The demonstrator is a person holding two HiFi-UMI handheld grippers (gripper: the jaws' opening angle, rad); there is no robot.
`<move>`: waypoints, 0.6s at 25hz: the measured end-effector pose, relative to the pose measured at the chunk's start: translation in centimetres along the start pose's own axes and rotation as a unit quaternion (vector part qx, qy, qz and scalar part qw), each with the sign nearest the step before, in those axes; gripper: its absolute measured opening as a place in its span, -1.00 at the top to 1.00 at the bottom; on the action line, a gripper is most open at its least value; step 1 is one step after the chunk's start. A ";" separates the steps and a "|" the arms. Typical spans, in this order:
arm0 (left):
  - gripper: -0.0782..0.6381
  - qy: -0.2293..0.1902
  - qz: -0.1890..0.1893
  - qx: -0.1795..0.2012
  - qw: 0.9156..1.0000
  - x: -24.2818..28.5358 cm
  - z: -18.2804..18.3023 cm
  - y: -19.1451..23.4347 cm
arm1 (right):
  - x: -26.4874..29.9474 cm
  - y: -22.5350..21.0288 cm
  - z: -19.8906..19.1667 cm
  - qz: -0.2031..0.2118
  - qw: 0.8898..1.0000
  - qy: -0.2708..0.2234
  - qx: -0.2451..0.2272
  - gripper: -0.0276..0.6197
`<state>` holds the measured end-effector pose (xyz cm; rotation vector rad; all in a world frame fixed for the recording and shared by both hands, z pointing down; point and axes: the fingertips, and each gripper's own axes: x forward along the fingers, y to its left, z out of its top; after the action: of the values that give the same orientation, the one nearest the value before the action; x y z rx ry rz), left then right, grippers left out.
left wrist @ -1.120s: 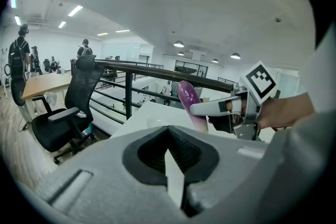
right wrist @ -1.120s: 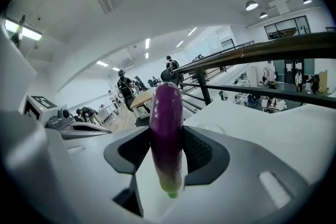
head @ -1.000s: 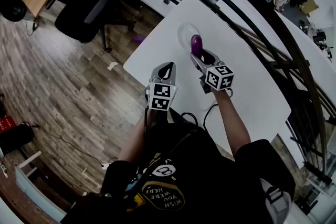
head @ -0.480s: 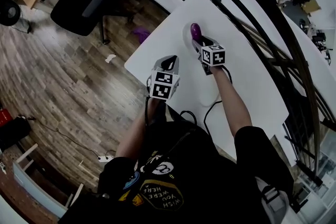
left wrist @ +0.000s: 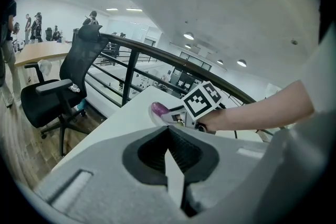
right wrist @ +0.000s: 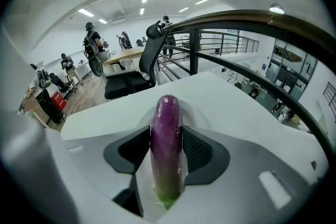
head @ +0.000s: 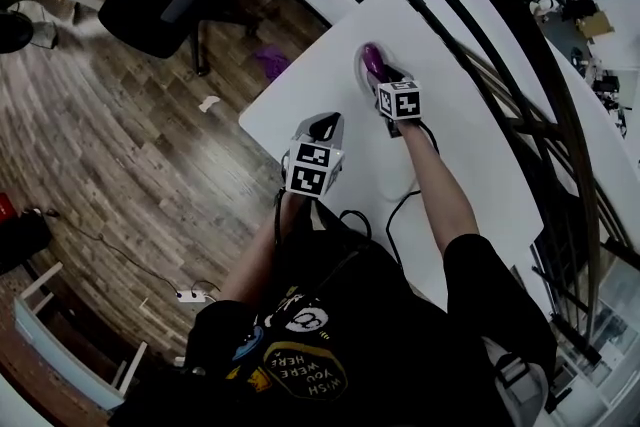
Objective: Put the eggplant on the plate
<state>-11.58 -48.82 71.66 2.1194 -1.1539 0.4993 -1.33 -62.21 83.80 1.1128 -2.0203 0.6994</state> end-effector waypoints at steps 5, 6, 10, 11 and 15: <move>0.77 -0.005 -0.002 -0.002 1.000 -1.2 -0.3 -0.4 | -3.7 -0.1 0.6 -0.005 0.998 -0.057 0.033 0.30; 0.77 -0.007 -0.001 -0.004 1.000 -1.4 -0.3 -0.4 | -4.8 -0.1 1.0 -0.006 0.997 -0.072 0.038 0.31; 0.77 -0.025 0.006 -0.009 1.000 -2.1 0.3 -0.5 | -10.5 0.5 2.2 -0.011 0.988 -0.141 0.057 0.48; 0.77 -0.032 0.009 -0.007 0.999 -2.3 0.6 -0.8 | -12.2 0.7 2.3 -0.015 0.985 -0.160 0.056 0.53; 0.77 -0.062 0.011 0.005 0.998 -3.6 2.2 -3.2 | -19.4 2.0 2.1 -0.030 0.972 -0.228 0.055 0.82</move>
<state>-10.76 -46.99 66.74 2.1748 -1.2473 0.3884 3.43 -53.48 66.91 1.5032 -2.3339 0.5659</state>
